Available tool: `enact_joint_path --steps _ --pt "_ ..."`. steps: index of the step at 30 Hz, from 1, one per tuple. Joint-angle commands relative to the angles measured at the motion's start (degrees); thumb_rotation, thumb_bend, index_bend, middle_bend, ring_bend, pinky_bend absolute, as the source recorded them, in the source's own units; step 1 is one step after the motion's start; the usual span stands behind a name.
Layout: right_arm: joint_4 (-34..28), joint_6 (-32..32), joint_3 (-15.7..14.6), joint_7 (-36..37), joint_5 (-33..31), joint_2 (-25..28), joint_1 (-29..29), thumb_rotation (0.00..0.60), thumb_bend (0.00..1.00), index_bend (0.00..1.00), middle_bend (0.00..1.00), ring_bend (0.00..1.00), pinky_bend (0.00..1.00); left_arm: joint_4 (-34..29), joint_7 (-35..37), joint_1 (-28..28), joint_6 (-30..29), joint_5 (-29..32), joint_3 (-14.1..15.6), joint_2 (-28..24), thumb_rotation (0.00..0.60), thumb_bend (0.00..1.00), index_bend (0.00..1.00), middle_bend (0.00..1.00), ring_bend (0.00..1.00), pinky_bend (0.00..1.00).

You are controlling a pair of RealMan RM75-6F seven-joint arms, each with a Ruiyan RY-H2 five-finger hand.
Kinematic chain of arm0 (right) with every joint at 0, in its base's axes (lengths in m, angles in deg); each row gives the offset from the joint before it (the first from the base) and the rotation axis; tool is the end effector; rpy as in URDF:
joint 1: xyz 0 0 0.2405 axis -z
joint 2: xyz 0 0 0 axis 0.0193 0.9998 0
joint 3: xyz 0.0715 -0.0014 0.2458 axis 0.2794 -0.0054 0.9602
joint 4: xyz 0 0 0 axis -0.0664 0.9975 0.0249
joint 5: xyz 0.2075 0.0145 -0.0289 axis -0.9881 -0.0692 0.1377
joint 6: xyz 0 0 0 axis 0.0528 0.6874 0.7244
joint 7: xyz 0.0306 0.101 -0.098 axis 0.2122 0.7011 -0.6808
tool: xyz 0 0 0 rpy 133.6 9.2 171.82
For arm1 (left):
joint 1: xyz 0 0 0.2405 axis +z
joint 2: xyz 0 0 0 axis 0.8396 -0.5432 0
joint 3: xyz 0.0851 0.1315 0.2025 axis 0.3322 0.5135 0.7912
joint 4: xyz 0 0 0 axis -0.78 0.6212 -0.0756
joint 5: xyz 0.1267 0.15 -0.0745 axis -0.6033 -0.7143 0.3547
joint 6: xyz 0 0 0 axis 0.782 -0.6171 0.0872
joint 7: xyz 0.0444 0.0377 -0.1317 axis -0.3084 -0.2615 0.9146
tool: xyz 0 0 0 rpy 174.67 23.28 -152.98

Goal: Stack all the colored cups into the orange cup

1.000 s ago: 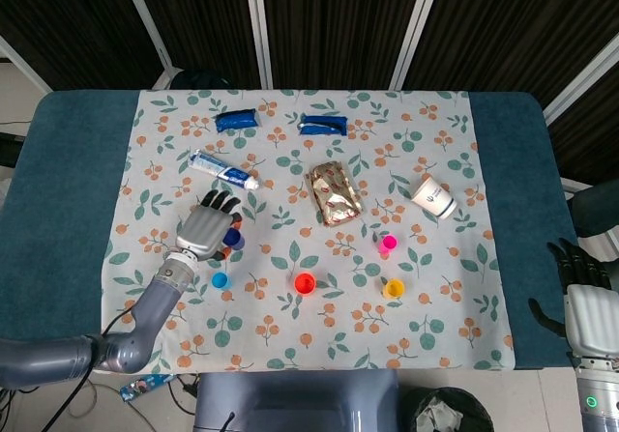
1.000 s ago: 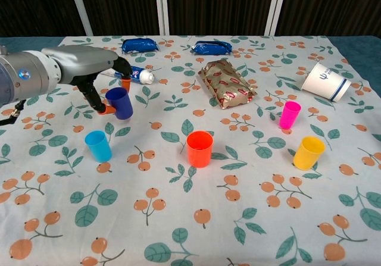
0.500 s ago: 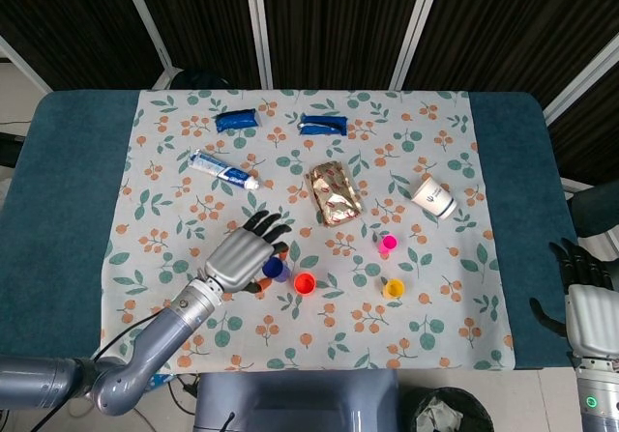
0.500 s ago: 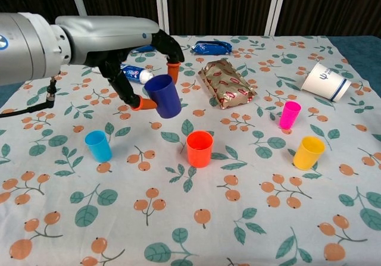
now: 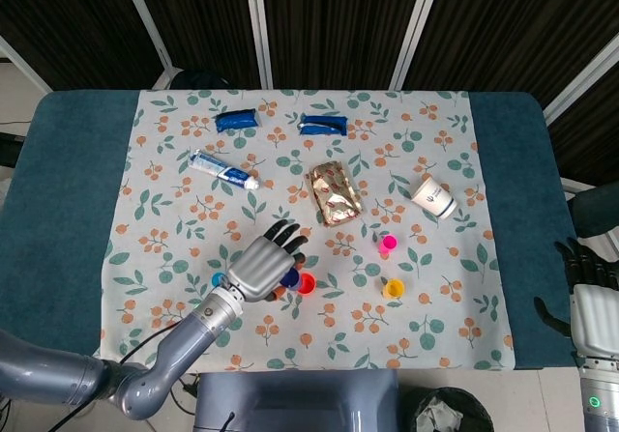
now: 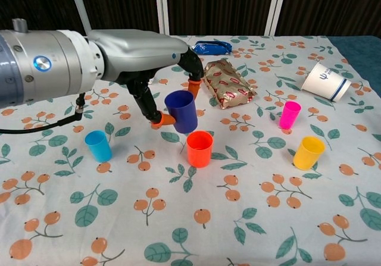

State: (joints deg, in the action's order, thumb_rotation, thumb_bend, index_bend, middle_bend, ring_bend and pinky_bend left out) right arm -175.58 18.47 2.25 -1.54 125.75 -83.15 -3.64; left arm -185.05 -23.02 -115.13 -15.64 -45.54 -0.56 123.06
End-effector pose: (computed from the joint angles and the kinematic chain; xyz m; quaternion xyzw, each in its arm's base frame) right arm -0.3141 -0.1825 0.1639 0.5344 -0.3817 0.3874 0.6470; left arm -0.0285 0.2862 -0.0172 -0.8333 -0.2852 -0.3315 0.3381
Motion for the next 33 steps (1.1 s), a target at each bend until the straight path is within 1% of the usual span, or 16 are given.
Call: enact_joint_path --steps 1,12,26,33 --pt "0.09 -0.10 0.01 0.00 -0.05 -0.05 -0.03 0.600 0.33 0.11 0.09 0.10 0.14 2.42 -0.89 -0.70 -1.54 0.90 -0.10 2.33 0.600 0.31 0.48 0.16 0.00 0.07" --pt "0.15 -0.12 0.14 0.09 -0.18 -0.17 -0.05 0.600 0.33 0.11 0.09 0.10 0.14 5.47 0.36 -1.69 -1.07 1.65 -0.59 5.44 0.600 0.31 0.48 0.16 0.00 0.07" --pt "0.12 -0.02 0.40 0.50 -0.54 0.02 0.09 0.600 0.33 0.11 0.09 0.10 0.14 7.28 -0.90 -3.32 -0.76 3.53 -0.46 8.20 0.600 0.31 0.48 0.16 0.00 0.07" --pt "0.05 -0.04 0.48 0.91 -0.71 0.19 0.18 0.600 0.33 0.11 0.09 0.10 0.14 7.71 -2.21 -3.81 -1.87 4.25 -0.26 9.32 0.600 0.31 0.48 0.16 0.00 0.07"
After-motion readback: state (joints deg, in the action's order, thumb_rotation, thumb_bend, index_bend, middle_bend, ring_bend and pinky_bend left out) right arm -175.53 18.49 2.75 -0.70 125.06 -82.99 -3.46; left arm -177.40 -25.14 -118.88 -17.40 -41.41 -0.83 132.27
